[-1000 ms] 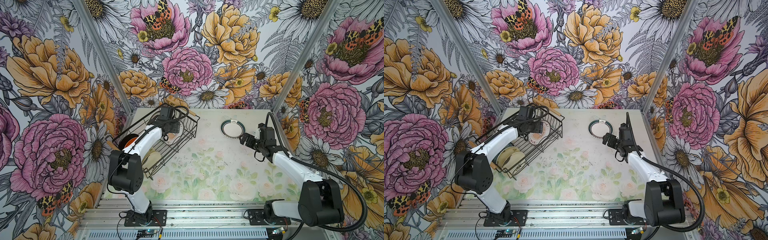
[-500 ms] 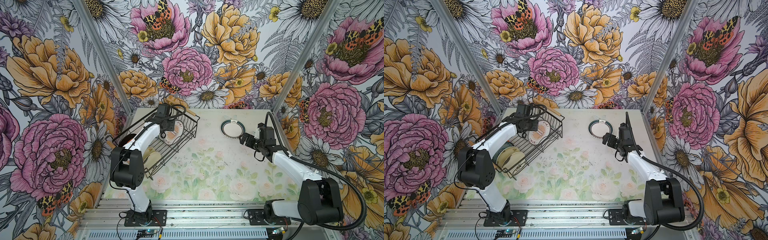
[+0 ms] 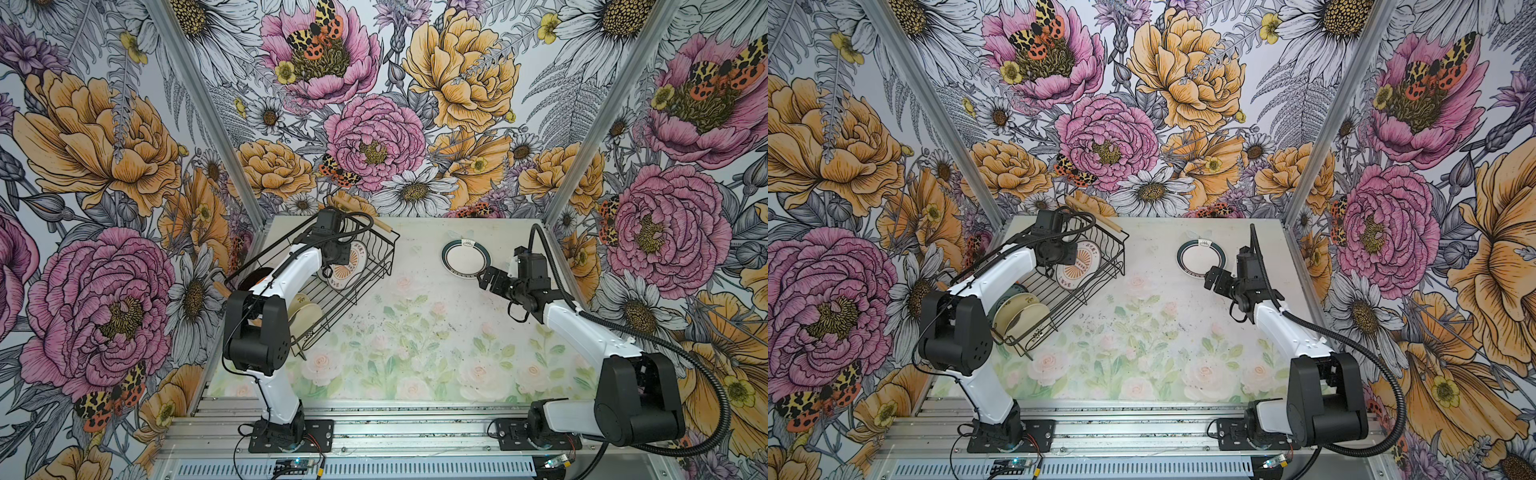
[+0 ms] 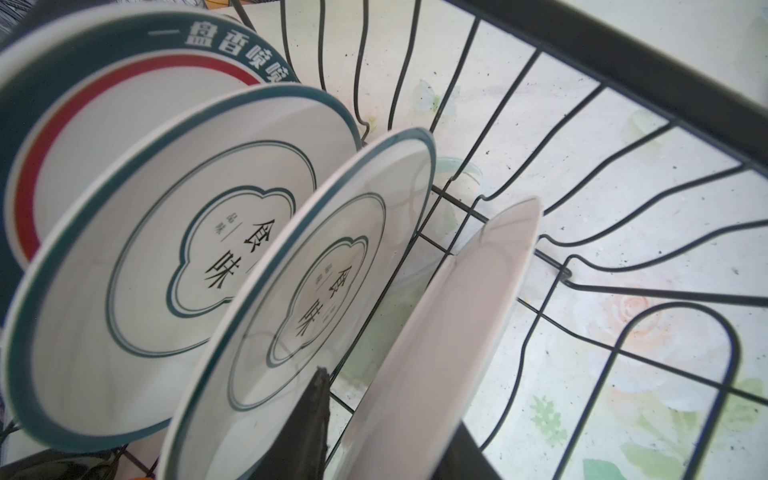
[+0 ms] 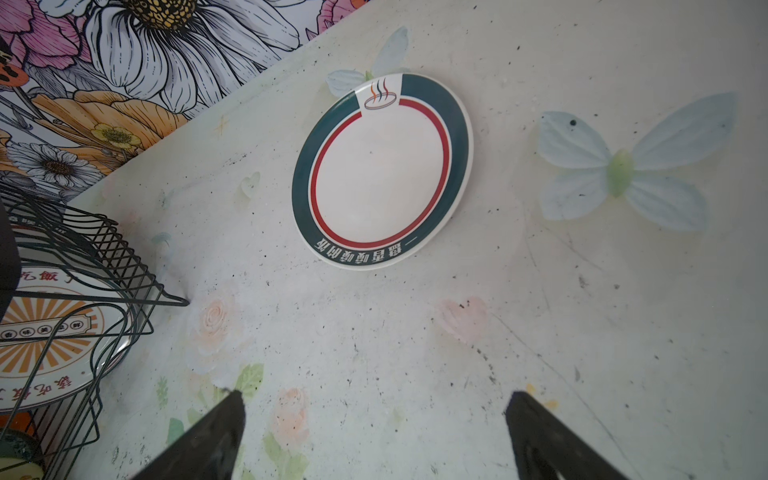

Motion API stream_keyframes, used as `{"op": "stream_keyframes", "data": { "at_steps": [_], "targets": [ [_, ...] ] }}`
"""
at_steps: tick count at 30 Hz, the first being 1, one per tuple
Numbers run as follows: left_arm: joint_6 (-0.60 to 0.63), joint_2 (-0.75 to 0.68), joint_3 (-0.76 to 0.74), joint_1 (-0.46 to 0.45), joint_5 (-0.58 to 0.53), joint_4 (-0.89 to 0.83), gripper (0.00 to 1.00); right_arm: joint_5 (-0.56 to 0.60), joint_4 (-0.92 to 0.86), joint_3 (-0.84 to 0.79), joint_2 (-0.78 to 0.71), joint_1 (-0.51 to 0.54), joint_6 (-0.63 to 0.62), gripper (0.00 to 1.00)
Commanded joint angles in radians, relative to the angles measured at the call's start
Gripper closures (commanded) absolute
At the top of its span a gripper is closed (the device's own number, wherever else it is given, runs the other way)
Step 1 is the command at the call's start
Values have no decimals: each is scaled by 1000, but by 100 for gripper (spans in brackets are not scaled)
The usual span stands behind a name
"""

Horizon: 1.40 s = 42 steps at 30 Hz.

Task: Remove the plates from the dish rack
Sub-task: 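Grasp the orange-sunburst white plate in the rack with the left gripper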

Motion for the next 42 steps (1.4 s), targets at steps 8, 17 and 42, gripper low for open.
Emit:
{"op": "stream_keyframes", "data": {
  "at_steps": [8,17,42],
  "targets": [
    [0,14,13,-5,-9,-15,73,-9,18,31,8,6,-9,0],
    [17,20,17,-20,-15,-34,77,-13,16,25,-2,5,-5,1],
    [31,-49,7,-35,-27,-82,94,-23,19,-17,-73,4,9,1]
  ]
}}
